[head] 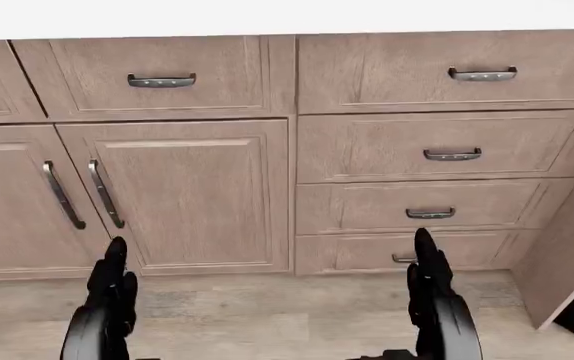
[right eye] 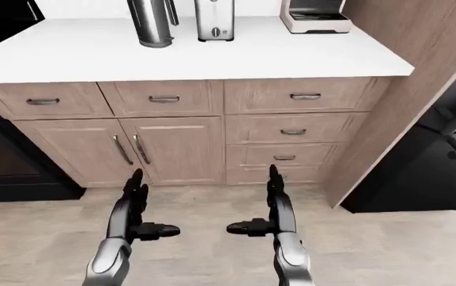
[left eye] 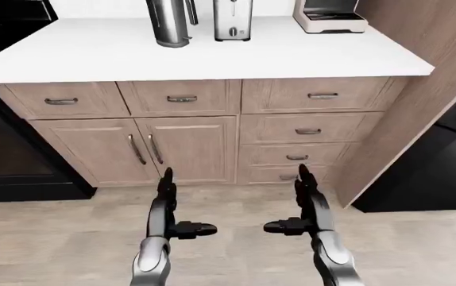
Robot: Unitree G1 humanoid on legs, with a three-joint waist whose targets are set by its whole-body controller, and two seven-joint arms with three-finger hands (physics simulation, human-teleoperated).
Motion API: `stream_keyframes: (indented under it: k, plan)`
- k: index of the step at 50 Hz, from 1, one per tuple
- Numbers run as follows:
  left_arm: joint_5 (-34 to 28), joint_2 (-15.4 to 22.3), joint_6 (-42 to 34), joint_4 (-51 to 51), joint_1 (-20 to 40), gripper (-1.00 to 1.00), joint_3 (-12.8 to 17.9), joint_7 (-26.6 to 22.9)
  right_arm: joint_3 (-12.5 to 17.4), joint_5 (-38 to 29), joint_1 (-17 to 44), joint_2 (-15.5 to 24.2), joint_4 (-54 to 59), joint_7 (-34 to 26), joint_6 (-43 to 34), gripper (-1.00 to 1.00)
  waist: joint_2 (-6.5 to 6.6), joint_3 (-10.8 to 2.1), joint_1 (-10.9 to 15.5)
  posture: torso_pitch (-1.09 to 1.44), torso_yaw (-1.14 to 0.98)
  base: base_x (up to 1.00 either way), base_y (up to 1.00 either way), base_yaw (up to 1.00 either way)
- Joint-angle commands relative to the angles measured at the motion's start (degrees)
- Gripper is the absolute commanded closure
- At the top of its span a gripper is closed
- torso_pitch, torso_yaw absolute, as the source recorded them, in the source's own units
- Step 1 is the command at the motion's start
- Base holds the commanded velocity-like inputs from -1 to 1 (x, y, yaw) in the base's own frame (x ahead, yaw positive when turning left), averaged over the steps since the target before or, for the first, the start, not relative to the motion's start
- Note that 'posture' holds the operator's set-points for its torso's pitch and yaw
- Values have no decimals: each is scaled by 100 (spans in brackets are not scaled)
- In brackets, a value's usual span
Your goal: Press down the lever to turn on the electric kettle.
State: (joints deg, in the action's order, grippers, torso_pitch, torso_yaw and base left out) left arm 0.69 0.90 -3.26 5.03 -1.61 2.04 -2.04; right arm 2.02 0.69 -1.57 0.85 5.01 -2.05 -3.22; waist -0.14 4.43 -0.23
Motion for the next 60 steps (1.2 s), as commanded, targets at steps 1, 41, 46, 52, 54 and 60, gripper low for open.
stream_keyframes:
  k: [1, 41, 46, 52, 54, 60]
  plan:
    - [-10, 35, 288, -696, 89, -100, 5, -2, -48, 39, -6, -9, -971, -19, 237, -100, -45, -5, -12, 0, 0, 0, 0, 0]
    - [-261, -89, -915, -3383, -416, -100, -228, 162, -427, -1776, 138, 18, -4500, -382, -2476, -100, -141, -340, -1, 0, 0, 0, 3, 0]
    - [-299, -76, -889, -3418, -416, -100, -226, 168, -396, -1750, 134, 19, -4516, -436, -2425, -100, -81, -335, -47, 0, 0, 0, 44, 0]
    - [-313, -76, -911, -3450, -426, -100, -231, 152, -418, -1764, 114, 18, -4543, -474, -2403, -100, 470, -410, -41, 0, 0, 0, 45, 0]
    - [-389, -67, -818, -3499, -483, -100, -288, 140, -439, -1772, 125, 8, -4527, -481, -2414, -100, 367, -283, -6, 0, 0, 0, 44, 0]
    - [-447, -77, -816, -3570, -533, -100, -285, 132, -482, -1780, 129, -2, -4526, -512, -2431, -100, -21, -235, -44, 0, 0, 0, 44, 0]
